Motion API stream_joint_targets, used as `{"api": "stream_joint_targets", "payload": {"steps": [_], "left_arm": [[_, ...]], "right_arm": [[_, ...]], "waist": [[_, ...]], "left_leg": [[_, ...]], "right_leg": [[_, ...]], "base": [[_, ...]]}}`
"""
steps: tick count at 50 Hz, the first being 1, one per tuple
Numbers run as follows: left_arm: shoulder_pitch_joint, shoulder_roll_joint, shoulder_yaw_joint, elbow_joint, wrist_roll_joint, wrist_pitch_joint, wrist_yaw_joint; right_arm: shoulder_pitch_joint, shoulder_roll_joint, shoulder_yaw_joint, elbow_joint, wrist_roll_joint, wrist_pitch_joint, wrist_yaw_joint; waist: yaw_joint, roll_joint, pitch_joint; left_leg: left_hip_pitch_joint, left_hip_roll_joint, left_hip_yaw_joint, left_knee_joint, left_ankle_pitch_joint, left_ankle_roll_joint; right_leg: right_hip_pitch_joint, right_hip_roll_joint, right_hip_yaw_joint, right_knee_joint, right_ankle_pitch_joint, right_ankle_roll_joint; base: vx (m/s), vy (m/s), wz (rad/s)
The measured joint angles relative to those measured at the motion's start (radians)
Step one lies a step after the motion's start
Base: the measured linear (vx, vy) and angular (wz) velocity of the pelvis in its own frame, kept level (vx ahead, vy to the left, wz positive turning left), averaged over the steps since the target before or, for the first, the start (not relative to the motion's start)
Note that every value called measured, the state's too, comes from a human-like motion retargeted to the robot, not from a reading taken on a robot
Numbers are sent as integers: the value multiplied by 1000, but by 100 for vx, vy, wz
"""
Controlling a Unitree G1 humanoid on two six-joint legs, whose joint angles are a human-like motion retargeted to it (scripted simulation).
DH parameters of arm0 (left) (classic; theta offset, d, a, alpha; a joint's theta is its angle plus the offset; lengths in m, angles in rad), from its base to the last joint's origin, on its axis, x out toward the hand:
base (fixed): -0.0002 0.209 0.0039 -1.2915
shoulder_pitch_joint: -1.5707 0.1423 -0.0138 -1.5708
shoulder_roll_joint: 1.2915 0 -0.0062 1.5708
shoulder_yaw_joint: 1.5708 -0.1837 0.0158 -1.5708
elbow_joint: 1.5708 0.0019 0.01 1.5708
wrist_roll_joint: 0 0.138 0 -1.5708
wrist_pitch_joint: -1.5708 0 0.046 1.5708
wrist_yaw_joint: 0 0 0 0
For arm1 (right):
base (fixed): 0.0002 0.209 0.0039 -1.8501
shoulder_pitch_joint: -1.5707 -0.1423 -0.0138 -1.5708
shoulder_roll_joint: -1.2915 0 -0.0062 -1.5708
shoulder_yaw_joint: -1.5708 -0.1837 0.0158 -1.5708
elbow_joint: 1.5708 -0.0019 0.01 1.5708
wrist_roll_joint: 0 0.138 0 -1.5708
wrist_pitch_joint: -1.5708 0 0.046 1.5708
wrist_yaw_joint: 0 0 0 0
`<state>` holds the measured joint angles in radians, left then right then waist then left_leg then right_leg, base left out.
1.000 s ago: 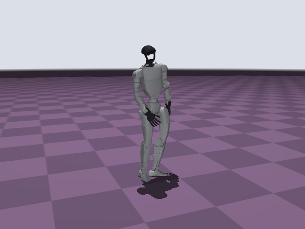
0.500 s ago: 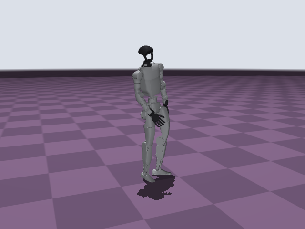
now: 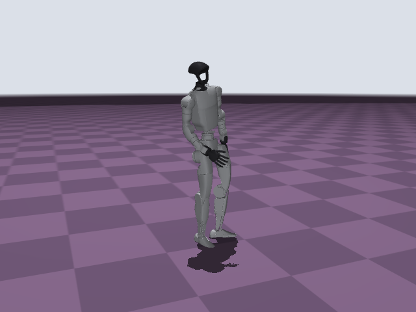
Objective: In place motions
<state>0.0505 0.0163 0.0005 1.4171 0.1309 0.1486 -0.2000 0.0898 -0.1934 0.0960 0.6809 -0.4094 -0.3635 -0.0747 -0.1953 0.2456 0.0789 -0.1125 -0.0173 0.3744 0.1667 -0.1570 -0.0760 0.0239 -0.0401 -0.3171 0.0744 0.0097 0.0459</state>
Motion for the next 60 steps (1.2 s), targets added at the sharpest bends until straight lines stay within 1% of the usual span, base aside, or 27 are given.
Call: {"api": "stream_joint_targets", "payload": {"steps": [2,5,9,21,26,33,60], "left_arm": [[2,-2,1,2,0,-1,-1],[5,-5,0,5,3,-2,-3],[5,-7,-2,8,7,-3,-8],[-3,-6,-6,-5,9,-3,-12],[-1,-5,-7,-3,12,-2,-11],[1,-4,-2,11,12,0,-11],[3,-6,-5,0,12,-2,-11]], "right_arm": [[7,6,0,12,9,-12,-6],[5,27,-4,41,41,-7,32],[-16,53,0,79,84,26,94],[-91,81,-24,169,87,146,197],[-112,75,-45,195,85,179,215],[-121,83,-75,215,93,249,224],[-117,102,-98,230,124,306,217]], "waist": [[0,-3,-1],[0,-5,-2],[-1,-7,-2],[5,-1,-7],[8,3,-12],[12,3,-17],[18,-9,-22]], "left_leg": [[0,1,-1,0,-2,2],[0,3,-2,1,-5,3],[0,6,-2,0,-7,7],[-6,8,-10,6,-17,17],[-8,5,-14,6,-19,23],[-9,3,-19,5,-23,29],[-16,3,-27,14,-45,49]], "right_leg": [[0,1,0,0,1,-1],[-1,3,1,0,4,-3],[-3,5,3,2,6,-6],[-5,4,-2,9,4,-13],[-3,1,-7,9,4,-15],[-2,-1,-11,10,3,-18],[-3,-4,-14,10,9,-25]], "base": [[1,-3,1],[0,0,0],[0,0,0],[0,0,0],[0,0,0],[0,0,0],[0,0,0]]}}
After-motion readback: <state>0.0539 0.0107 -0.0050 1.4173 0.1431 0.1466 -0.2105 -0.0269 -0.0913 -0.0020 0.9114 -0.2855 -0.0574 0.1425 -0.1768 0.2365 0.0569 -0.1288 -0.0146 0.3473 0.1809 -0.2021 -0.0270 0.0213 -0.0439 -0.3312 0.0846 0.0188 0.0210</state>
